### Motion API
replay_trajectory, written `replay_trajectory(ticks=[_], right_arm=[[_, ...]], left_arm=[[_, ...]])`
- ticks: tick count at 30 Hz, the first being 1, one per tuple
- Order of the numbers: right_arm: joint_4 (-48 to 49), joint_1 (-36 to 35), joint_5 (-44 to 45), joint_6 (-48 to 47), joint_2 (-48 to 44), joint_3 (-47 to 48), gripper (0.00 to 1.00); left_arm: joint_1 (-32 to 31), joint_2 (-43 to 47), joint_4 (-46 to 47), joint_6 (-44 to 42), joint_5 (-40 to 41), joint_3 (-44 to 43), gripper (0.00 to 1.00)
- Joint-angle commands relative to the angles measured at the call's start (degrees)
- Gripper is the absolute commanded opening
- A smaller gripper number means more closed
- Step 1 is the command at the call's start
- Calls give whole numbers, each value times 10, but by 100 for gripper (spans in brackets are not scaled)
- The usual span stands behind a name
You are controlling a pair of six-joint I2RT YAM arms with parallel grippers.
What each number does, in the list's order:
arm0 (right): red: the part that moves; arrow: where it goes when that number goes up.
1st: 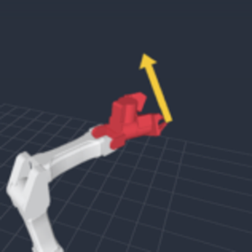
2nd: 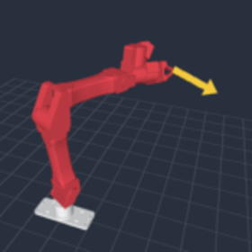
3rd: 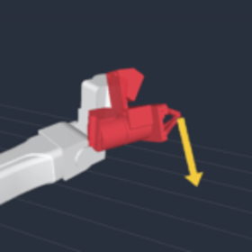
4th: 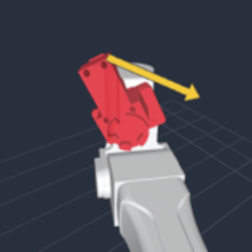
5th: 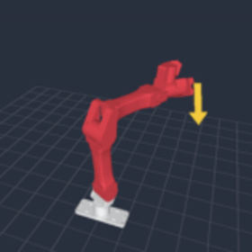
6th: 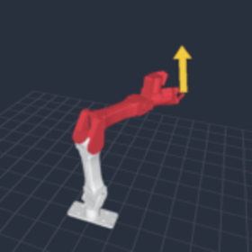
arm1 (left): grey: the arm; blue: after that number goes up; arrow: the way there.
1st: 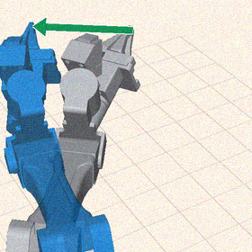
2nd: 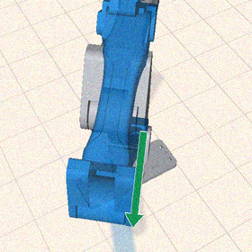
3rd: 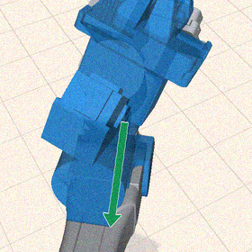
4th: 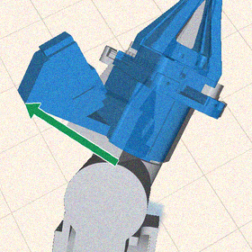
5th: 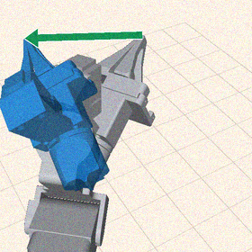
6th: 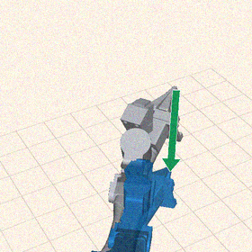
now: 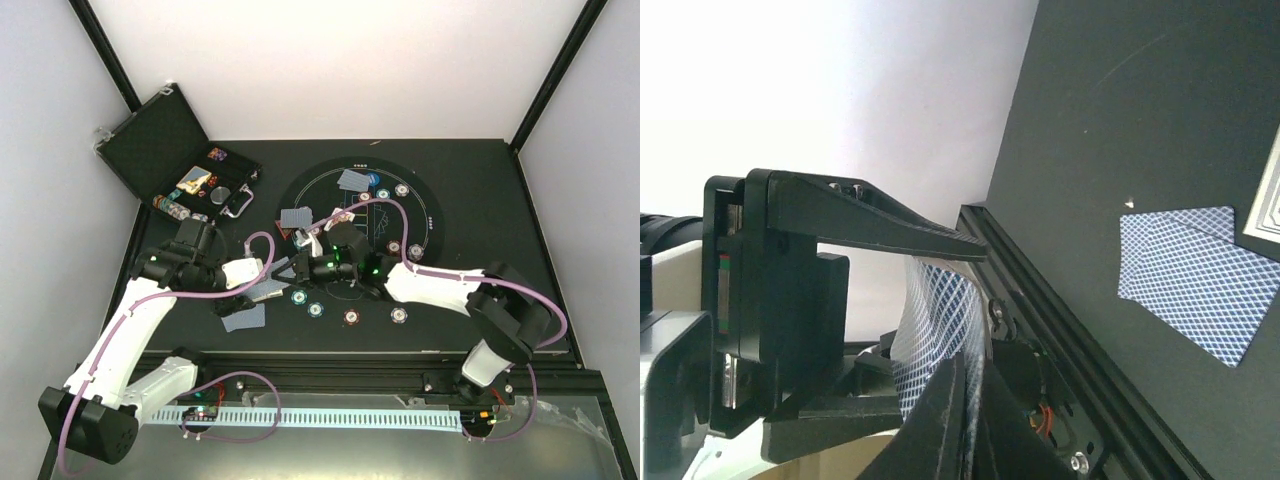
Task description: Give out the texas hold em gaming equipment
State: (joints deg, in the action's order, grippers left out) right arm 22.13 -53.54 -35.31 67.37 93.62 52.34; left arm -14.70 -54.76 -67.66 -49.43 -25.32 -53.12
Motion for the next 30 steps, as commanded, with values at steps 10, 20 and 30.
replay_trajectory(ticks=[10, 20, 30], right_arm=[[-138, 82, -2, -113, -68, -19, 1], [-530, 161, 303, -502, 21, 245, 1], [-448, 117, 728, -779, 197, 345, 1]], left_arm=[[0, 5, -2, -11, -4, -26, 2], [0, 5, -4, -8, -1, -28, 2], [0, 4, -7, -2, 3, -30, 1]])
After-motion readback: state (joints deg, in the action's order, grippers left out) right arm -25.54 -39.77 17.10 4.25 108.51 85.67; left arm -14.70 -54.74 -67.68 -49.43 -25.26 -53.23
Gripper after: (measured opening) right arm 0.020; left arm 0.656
